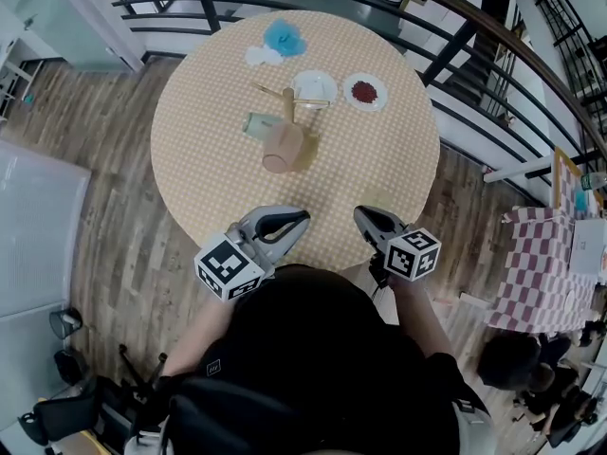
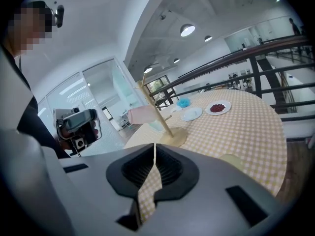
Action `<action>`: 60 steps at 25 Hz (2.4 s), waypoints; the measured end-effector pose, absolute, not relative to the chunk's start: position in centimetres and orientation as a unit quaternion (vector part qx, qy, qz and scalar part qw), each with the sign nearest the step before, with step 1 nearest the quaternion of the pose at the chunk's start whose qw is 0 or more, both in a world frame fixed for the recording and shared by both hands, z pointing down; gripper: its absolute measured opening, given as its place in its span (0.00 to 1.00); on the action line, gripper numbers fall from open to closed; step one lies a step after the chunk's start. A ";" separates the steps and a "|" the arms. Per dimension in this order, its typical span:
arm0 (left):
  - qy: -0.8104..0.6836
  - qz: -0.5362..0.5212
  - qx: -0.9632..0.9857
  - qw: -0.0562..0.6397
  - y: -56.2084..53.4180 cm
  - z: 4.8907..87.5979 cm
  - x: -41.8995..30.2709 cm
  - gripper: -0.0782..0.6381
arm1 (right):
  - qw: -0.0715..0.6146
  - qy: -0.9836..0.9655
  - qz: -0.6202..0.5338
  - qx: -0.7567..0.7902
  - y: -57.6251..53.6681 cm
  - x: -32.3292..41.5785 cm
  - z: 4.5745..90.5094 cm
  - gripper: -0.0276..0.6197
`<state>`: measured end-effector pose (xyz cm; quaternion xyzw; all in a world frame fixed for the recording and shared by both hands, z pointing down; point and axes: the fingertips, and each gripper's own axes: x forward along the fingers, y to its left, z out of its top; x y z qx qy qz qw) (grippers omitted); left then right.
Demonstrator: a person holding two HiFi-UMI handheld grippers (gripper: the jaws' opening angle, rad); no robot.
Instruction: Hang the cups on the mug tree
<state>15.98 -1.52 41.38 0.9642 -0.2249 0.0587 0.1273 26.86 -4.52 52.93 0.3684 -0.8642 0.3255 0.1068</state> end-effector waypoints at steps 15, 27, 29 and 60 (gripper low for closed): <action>-0.249 0.053 0.957 0.136 -1.0 42.1 15.9 0.12 | 0.338 -0.853 0.223 0.328 -7.5 33.2 56.9 0.21; -0.262 0.034 0.954 0.143 -2.2 43.0 13.4 0.12 | 0.502 -0.797 0.177 0.284 -8.1 35.0 62.2 0.37; -0.264 0.035 0.952 0.149 -2.4 43.4 13.1 0.12 | 0.518 -0.789 0.177 0.278 -8.4 35.2 63.1 0.39; -0.262 0.055 0.945 0.186 -4.2 45.7 12.3 0.12 | 0.598 -0.745 0.182 0.231 -9.7 35.5 68.7 0.55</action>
